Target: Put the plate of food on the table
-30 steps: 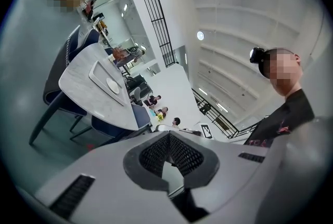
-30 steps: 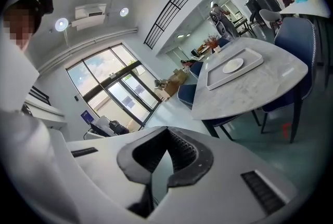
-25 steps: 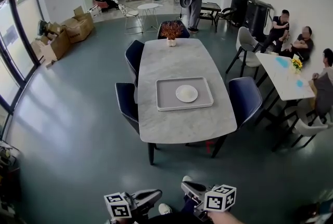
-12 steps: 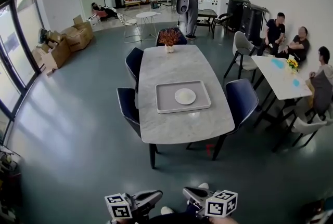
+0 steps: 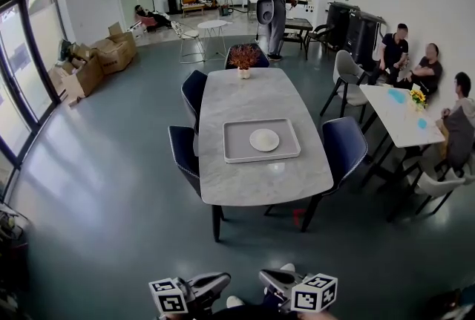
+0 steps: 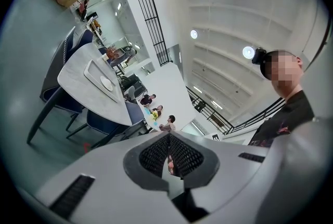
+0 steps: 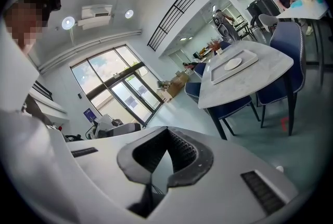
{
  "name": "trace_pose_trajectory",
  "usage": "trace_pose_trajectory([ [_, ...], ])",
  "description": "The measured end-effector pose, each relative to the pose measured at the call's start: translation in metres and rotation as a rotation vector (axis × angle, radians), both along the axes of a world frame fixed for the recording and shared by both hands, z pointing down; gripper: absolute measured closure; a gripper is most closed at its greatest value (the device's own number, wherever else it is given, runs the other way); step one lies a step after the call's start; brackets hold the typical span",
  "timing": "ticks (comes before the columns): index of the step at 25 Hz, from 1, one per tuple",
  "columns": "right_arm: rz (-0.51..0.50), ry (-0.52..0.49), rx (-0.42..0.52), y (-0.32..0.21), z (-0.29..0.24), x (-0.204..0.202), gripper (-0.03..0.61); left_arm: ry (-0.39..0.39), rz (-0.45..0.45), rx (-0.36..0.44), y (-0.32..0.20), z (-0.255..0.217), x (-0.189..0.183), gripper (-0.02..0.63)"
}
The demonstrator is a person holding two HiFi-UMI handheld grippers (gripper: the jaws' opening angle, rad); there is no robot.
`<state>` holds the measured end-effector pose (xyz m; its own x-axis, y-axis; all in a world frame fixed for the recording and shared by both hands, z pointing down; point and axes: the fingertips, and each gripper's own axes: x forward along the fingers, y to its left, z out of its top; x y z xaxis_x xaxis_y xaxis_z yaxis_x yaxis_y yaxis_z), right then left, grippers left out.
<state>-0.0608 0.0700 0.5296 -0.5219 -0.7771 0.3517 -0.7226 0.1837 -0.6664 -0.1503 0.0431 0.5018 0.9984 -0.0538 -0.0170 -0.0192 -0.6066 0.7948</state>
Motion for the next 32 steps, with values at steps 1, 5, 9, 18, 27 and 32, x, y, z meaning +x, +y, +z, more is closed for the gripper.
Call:
trace_pose_trajectory([
  [1,-0.001,-0.001,-0.001,0.002,0.0,0.0,0.572,0.004,0.001,-0.006,0.002,0.0,0.001,0.607],
  [5,-0.006,-0.017,-0.007,0.008,0.001,-0.002,0.572,0.007,0.01,-0.011,0.007,0.002,0.004,0.607],
  [9,0.003,-0.011,-0.001,0.011,0.002,0.0,0.572,0.005,0.02,-0.016,0.01,0.003,0.005,0.607],
  [18,0.004,-0.01,-0.004,0.011,0.006,-0.001,0.572,-0.001,0.015,-0.019,0.009,0.006,0.003,0.607],
  [27,-0.02,-0.017,-0.016,0.009,0.009,-0.01,0.572,0.008,0.002,-0.04,0.009,0.008,-0.001,0.607],
  [32,-0.023,-0.012,-0.021,0.008,0.011,-0.012,0.572,0.004,0.005,-0.029,0.008,0.009,-0.002,0.607],
])
